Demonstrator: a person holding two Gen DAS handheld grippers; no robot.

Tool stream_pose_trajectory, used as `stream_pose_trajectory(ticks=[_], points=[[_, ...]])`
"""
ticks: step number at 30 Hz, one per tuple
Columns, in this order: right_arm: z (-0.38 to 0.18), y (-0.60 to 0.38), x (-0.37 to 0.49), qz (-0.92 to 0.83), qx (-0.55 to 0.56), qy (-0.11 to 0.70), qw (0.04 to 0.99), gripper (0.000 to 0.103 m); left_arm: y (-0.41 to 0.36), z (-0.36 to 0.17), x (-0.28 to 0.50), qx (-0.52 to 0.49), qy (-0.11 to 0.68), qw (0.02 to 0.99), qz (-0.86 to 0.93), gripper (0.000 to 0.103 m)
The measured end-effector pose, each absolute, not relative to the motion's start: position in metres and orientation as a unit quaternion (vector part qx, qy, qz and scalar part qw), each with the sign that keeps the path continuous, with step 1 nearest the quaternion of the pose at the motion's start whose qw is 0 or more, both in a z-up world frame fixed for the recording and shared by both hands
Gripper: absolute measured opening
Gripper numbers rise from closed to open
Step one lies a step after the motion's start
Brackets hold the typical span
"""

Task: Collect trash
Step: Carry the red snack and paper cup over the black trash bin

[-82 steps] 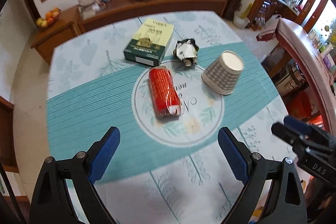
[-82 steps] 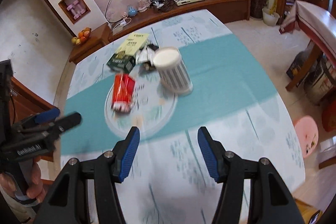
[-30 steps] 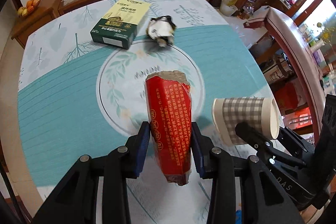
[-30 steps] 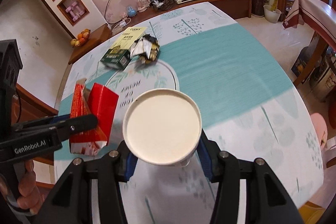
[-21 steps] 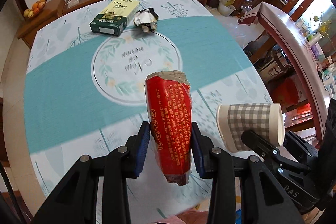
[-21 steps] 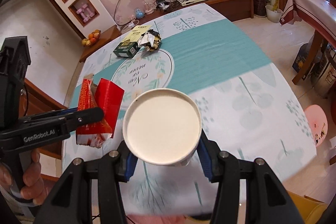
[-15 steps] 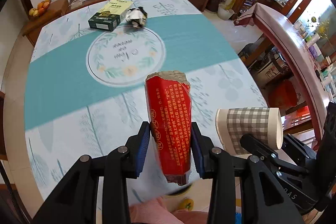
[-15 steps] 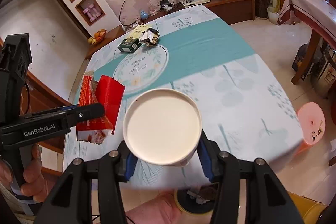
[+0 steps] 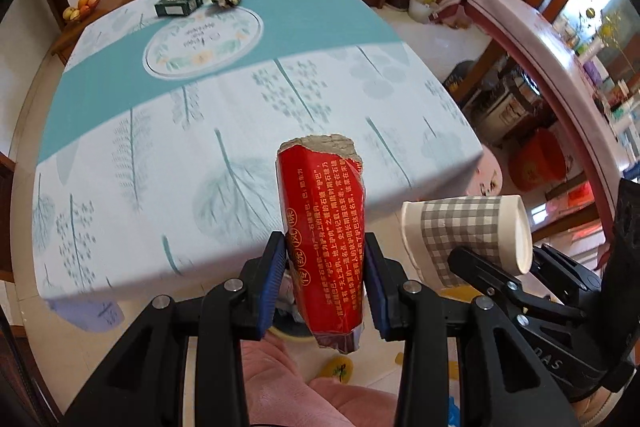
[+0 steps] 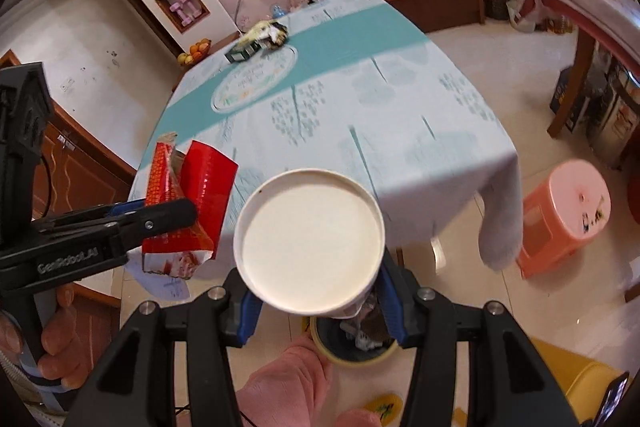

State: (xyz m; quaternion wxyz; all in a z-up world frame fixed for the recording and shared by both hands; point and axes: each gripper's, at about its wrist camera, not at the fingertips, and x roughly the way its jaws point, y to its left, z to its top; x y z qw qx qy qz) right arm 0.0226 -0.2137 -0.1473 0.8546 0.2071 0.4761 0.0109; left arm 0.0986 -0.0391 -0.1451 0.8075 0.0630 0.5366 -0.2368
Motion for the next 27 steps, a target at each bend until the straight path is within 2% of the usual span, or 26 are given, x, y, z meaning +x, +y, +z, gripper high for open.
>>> stream_pose_trajectory(ticks=[10, 16, 21, 27], points=[[-0.193, -0.219, -0.011, -0.009, 0.235, 0.511, 0.827, 0.05, -0.048, -0.174, 0.064, 0.087, 0.556, 0.788, -0.249, 0.036], [-0.237, -0.217, -0.019, -0.029, 0.256, 0.531, 0.807, 0.05, -0.049, -0.213, 0.051, 0.11, 0.572, 0.77, -0.26, 0.036], [-0.29, -0.212, -0.019, -0.051, 0.271, 0.549, 0.789, 0.05, -0.047, -0.262, 0.041, 0.127, 0.583, 0.755, -0.271, 0.036], [-0.369, -0.206, -0.015, -0.075, 0.299, 0.57, 0.761, 0.05, -0.046, -0.346, 0.045, 0.156, 0.597, 0.736, -0.278, 0.037]])
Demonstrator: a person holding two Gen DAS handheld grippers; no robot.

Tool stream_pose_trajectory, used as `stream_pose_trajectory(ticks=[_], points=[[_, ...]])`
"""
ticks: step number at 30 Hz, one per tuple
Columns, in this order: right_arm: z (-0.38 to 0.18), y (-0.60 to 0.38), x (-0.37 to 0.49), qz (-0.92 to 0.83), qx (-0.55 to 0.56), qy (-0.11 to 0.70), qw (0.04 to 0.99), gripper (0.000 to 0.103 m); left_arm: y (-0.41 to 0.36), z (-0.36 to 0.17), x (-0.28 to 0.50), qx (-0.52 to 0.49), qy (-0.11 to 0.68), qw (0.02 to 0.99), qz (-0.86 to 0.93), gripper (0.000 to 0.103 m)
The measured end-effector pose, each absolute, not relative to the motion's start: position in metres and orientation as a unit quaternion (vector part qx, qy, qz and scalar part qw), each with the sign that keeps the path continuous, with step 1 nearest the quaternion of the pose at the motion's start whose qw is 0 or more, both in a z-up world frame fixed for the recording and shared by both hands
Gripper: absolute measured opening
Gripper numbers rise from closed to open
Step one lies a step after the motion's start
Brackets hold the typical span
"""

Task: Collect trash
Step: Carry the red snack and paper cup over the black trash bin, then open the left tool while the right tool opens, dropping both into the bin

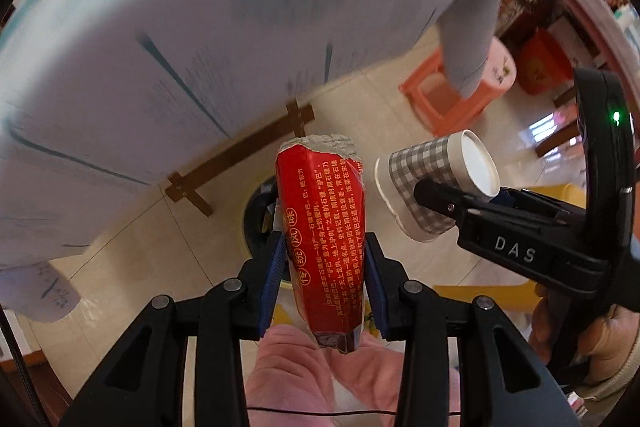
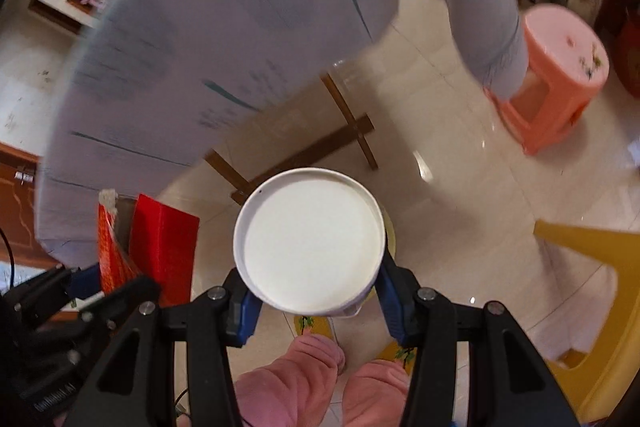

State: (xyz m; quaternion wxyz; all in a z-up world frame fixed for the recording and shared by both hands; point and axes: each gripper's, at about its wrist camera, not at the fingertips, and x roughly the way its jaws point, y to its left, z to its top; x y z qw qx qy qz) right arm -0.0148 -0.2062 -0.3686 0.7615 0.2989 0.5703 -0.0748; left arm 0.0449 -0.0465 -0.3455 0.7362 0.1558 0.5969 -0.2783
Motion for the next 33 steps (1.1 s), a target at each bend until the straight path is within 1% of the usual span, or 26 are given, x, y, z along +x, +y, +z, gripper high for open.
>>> stream_pose_trajectory(ticks=[8, 12, 14, 21, 25, 26, 29, 33], points=[[-0.46, -0.193, -0.009, -0.093, 0.319, 0.591, 0.735, 0.051, -0.047, -0.451, 0.066, 0.171, 0.6, 0.73, -0.28, 0.042], [-0.486, -0.187, -0.007, -0.095, 0.318, 0.6, 0.728, 0.051, -0.041, -0.48, 0.07, 0.167, 0.601, 0.73, -0.28, 0.058], [-0.497, -0.183, -0.006, -0.091, 0.317, 0.603, 0.726, 0.051, -0.036, -0.489, 0.071, 0.166, 0.596, 0.736, -0.274, 0.062], [-0.511, -0.163, 0.006, -0.076, 0.302, 0.613, 0.727, 0.054, -0.015, -0.497, 0.071, 0.16, 0.591, 0.748, -0.257, 0.063], [-0.511, -0.152, 0.018, -0.065, 0.29, 0.612, 0.733, 0.055, -0.001, -0.489, 0.073, 0.15, 0.588, 0.757, -0.243, 0.063], [-0.509, -0.149, 0.021, -0.062, 0.286, 0.611, 0.735, 0.057, 0.002, -0.485, 0.072, 0.146, 0.588, 0.759, -0.238, 0.063], [-0.501, -0.141, 0.027, -0.059, 0.27, 0.61, 0.743, 0.066, 0.012, -0.479, 0.076, 0.136, 0.585, 0.766, -0.229, 0.063], [-0.489, -0.132, 0.03, -0.055, 0.259, 0.61, 0.747, 0.066, 0.023, -0.465, 0.08, 0.123, 0.582, 0.774, -0.216, 0.063]])
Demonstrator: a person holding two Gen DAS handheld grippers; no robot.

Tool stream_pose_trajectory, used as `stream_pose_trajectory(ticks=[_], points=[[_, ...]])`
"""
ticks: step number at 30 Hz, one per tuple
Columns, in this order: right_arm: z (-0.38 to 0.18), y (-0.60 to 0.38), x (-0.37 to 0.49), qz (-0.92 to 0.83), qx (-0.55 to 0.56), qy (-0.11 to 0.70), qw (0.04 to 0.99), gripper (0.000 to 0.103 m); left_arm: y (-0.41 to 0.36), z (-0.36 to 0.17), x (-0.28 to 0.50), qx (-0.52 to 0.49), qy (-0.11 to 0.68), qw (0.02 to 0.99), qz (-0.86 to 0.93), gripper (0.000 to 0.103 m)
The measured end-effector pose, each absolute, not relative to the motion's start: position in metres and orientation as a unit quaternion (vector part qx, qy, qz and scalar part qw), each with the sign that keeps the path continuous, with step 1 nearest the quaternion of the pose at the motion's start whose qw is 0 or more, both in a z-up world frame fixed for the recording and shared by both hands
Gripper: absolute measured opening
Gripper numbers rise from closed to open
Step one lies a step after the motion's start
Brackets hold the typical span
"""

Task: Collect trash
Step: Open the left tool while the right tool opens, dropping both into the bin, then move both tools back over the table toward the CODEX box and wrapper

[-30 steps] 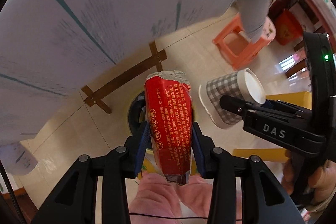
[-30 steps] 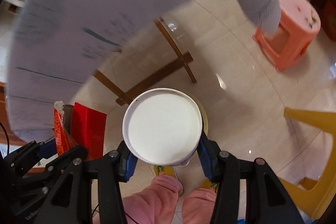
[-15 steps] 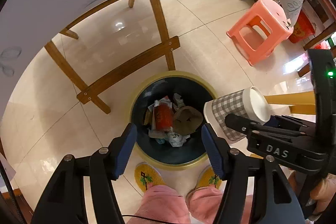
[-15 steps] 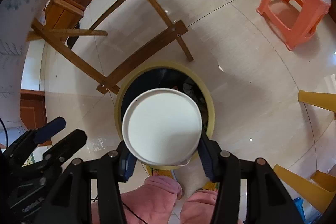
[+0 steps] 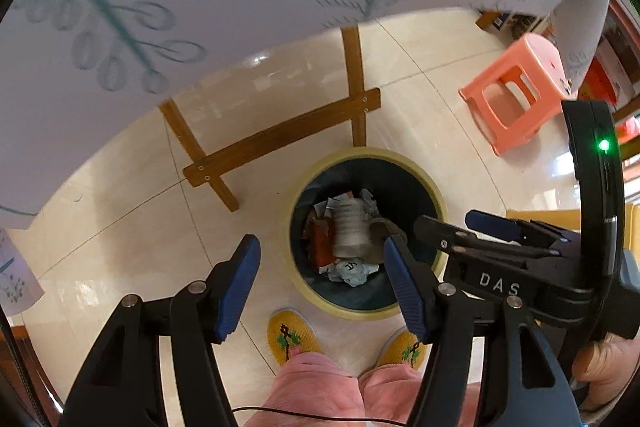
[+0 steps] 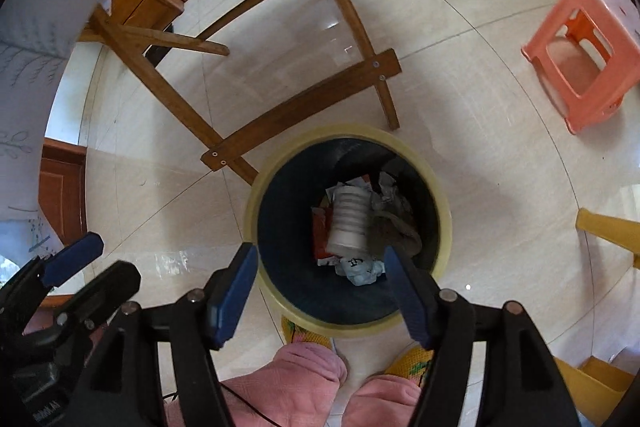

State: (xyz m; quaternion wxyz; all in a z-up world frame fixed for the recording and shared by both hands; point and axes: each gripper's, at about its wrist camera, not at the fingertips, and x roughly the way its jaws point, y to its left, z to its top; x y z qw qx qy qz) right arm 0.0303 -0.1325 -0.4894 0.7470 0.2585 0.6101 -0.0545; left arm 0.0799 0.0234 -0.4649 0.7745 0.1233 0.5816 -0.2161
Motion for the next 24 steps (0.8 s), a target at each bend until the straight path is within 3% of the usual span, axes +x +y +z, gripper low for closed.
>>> stream_pose_trajectory(ticks=[12, 24], points=[[-0.419, -0.131, 0.018, -0.073, 0.247, 0.604, 0.754, 0.066, 0.033, -0.39, 0.074, 0.1, 0.582, 0.78, -0.207, 0.064], [-0.265, -0.12, -0.003, -0.034, 0.2, 0.59, 0.781, 0.066, 0.049, -0.245, 0.051, 0.07, 0.556, 0.806, -0.189, 0.068]])
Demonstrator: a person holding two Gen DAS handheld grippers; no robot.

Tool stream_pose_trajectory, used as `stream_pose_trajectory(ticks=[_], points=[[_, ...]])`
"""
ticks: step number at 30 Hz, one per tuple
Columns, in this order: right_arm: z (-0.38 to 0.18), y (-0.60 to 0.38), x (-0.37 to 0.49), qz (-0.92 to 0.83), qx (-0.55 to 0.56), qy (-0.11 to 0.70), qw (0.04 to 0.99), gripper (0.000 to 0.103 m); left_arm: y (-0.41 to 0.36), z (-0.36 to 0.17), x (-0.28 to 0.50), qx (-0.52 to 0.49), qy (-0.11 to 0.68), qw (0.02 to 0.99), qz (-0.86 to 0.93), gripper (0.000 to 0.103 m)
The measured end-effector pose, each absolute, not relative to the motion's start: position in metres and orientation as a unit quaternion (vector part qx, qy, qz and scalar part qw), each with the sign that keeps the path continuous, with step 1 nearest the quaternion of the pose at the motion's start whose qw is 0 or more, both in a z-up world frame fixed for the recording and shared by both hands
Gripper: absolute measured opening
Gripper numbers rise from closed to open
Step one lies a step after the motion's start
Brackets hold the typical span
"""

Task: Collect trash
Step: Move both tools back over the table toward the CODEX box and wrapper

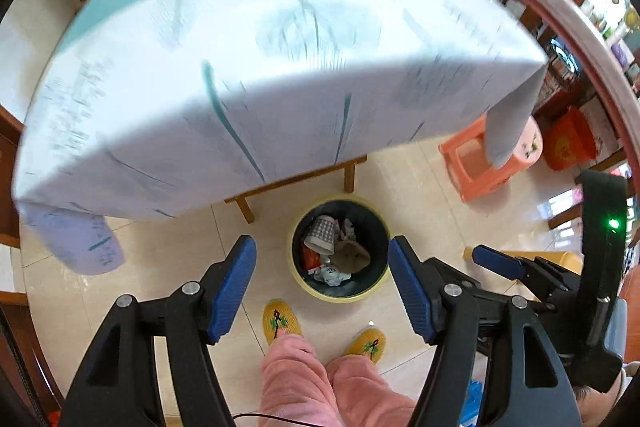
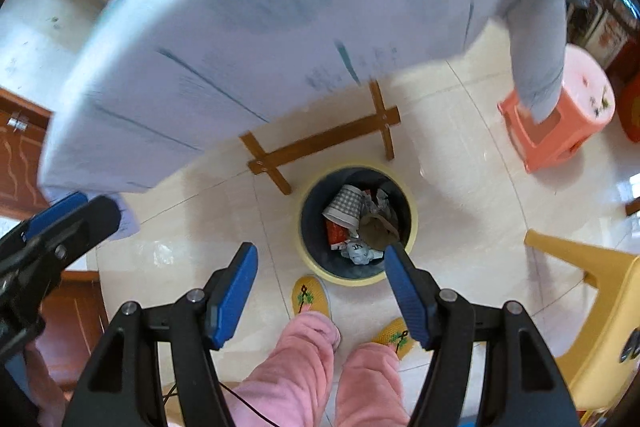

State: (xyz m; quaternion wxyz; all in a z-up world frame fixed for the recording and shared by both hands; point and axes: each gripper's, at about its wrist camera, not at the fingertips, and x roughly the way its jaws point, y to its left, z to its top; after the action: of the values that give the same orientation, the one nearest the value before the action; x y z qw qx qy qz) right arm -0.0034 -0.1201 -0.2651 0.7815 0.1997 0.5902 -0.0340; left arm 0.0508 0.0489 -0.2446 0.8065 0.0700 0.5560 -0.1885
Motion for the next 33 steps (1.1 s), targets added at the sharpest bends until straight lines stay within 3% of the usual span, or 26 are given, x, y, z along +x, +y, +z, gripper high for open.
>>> stream_pose_trajectory(ticks=[16, 25, 33], points=[[-0.087, -0.118, -0.016, 0.03, 0.147, 0.466, 0.872, 0.066, 0.086, -0.065, 0.029, 0.041, 0.43, 0.889, -0.152, 0.075], [-0.029, -0.122, 0.018, 0.048, 0.13, 0.415, 0.899, 0.066, 0.092, -0.004, 0.053, 0.041, 0.371, 0.918, -0.134, 0.082], [-0.006, -0.127, 0.084, 0.045, 0.122, 0.404, 0.906, 0.068, 0.1, 0.024, 0.125, 0.072, 0.363, 0.923, -0.11, 0.087]])
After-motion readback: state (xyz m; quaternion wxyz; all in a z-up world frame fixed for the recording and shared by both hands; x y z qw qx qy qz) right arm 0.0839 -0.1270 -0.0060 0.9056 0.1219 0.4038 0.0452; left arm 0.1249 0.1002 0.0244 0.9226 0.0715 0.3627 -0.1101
